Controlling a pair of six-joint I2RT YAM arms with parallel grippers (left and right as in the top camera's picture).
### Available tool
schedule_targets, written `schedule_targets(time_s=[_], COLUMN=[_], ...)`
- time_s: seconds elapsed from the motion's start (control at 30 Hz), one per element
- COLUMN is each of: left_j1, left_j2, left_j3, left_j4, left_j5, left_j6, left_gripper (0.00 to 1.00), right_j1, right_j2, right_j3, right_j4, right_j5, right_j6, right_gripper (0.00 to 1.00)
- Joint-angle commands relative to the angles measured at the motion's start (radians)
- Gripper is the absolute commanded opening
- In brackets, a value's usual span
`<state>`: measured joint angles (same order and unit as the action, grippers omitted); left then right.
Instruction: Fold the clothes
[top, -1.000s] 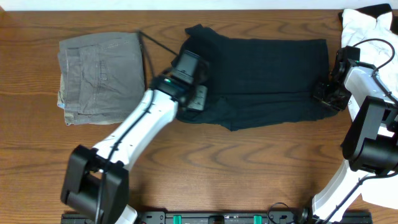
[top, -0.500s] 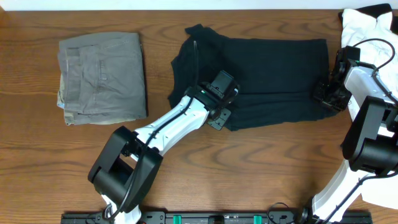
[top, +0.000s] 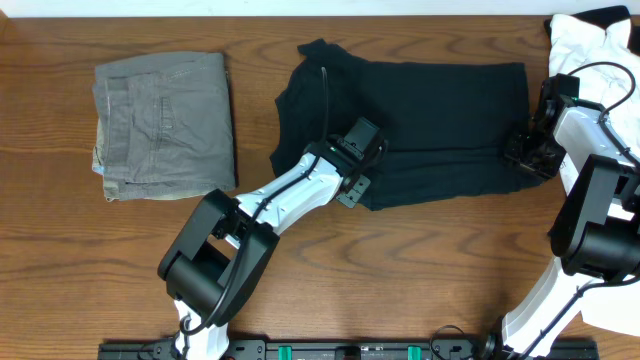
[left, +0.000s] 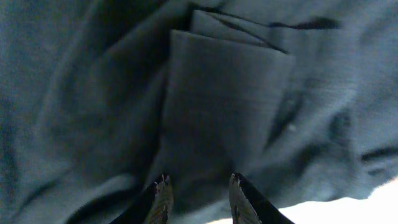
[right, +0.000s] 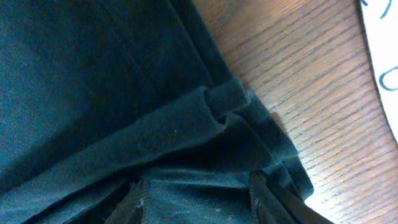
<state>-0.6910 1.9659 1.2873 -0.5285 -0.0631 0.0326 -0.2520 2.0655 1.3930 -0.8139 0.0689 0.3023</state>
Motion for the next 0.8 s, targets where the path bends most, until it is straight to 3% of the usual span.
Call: schedule_targets(time_s=[0.0, 0.43, 0.77], left_j1=[0.000, 0.019, 0.018], left_j2=[0.008, 0.024, 0.029], left_j3=[-0.008, -0.008, -0.003], left_j4=[0.011, 0.026, 0.067], left_j5=[-0.102, -0.125, -0.311], left_j6=[0.016, 0.016, 0.015], left_gripper=[0.33, 0.33, 0.33], right_j1=[0.003, 0.002, 0.004], right_j2=[0.074, 0.074, 0.074], right_j3=[-0.027, -0.027, -0.027], right_j4=[0.007, 0.006, 0.006], right_j5=[-0.006, -0.005, -0.005], right_j6=[-0.004, -0.004, -0.004], right_gripper=[0.53, 0.55, 0.57])
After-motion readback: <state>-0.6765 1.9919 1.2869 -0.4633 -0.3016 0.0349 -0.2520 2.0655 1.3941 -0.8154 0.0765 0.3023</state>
